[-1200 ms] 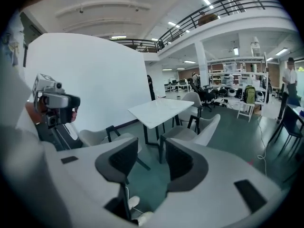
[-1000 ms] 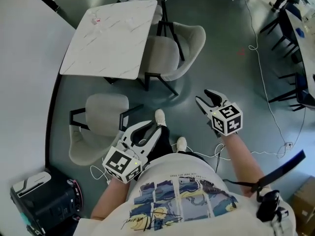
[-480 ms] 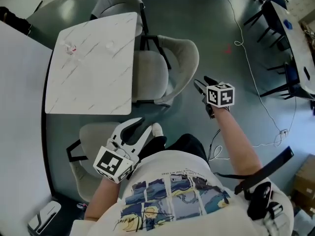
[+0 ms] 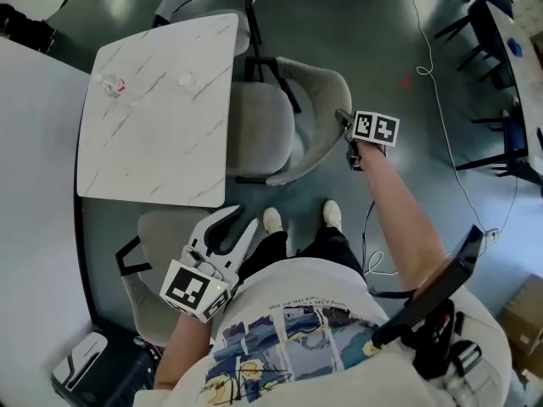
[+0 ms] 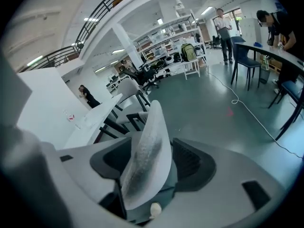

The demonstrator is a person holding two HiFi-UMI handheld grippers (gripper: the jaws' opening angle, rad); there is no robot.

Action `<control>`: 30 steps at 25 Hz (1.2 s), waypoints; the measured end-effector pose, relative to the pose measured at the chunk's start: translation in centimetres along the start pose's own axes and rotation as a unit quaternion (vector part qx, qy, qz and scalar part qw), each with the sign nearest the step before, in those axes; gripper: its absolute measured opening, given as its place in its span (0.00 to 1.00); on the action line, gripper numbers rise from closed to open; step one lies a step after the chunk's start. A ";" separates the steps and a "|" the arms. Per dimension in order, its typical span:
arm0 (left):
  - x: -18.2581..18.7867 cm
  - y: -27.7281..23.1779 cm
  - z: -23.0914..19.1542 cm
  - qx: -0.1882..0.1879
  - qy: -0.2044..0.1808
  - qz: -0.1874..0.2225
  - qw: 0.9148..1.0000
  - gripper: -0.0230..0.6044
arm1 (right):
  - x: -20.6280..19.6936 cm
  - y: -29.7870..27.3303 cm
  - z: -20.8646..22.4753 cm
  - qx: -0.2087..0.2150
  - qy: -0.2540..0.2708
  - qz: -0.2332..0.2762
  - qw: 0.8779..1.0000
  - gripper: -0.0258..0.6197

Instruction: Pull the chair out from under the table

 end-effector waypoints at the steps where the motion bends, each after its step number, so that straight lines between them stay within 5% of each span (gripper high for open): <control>1: 0.0 -0.1 0.1 0.006 0.005 -0.002 1.000 0.16 | 0.2 -0.9 0.1 0.002 -0.004 -0.007 1.000 0.43; 11: 0.1 -0.8 0.7 0.050 0.022 -0.019 0.998 0.16 | -0.1 -6.2 0.1 -0.019 -0.007 -0.072 0.997 0.42; 17: 1.0 -1.6 1.2 0.051 0.020 -0.025 0.998 0.16 | 0.3 -5.7 1.2 -0.036 -0.034 -0.072 0.996 0.27; 30: 2.9 -4.1 3.1 0.038 0.007 -0.026 0.999 0.16 | 0.7 -3.6 4.2 -0.056 -0.104 -0.050 0.992 0.21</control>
Point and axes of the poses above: the fingertips, and each gripper's own axes: y backward along the fingers, z to its right, x out of its top, the point moved 10 cm from there along y, backward along the fingers, and after that the axes turned 5 degrees about -y, right-handed, at the moved point
